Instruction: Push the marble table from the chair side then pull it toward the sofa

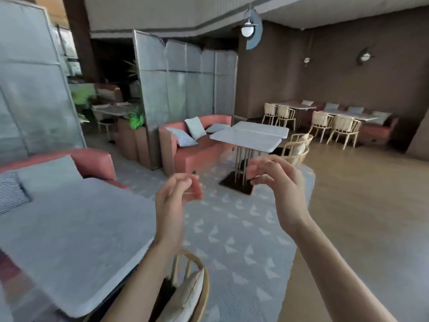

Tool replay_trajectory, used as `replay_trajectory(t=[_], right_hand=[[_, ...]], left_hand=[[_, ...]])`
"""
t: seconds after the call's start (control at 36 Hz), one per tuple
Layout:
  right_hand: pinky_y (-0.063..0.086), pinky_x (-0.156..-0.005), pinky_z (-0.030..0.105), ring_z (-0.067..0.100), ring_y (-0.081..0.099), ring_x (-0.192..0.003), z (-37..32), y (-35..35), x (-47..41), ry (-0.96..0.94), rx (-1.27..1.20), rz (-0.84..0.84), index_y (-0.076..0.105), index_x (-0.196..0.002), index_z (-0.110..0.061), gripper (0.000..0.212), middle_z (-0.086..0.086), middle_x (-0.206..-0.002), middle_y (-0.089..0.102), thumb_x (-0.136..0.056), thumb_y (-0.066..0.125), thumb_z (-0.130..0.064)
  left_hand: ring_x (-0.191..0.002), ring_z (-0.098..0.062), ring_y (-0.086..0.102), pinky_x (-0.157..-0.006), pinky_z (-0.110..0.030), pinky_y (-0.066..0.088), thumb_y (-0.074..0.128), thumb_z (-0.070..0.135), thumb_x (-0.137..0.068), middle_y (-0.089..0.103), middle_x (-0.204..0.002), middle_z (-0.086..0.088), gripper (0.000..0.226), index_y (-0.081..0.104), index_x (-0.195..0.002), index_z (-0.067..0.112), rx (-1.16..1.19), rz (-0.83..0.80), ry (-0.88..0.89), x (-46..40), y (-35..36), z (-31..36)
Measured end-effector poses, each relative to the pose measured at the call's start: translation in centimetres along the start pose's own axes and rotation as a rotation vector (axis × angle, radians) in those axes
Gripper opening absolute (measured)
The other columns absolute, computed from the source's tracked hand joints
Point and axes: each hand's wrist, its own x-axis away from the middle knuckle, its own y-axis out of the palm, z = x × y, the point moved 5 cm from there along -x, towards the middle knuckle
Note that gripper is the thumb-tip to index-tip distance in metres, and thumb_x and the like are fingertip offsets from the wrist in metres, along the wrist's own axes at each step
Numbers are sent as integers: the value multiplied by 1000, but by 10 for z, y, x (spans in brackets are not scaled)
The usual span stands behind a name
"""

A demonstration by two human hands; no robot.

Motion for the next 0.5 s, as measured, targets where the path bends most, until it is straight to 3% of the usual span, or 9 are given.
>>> replay_trajectory(t=[0.14,0.28,0.5], right_hand=[[50,-72,34,19,63,-76,57,29,-98,25,-111,-190,75,-81,-15,25,4,-76,70,-88,51,-14],[51,-72,29,26,65,-81,140,52,-182,61,-190,-339,72,-87,-5,21,13,-83,72,-95,54,-10],[52,-68,27,17,64,-75,303,94,-334,208,-242,-448,74,-84,-5,20,8,-76,69,-92,56,-9]], left_hand=[[-69,-23,63,-75,-44,49,55,15,-82,69,-74,-6,20,74,-77,18,-65,162,99,-78,8,-28],[-68,-24,65,-66,-33,55,55,13,-82,68,-72,-9,18,73,-79,10,-66,264,177,-157,15,-87],[-65,-26,61,-63,-35,52,54,13,-80,66,-73,-9,16,68,-72,11,-16,424,106,-317,25,-228]])
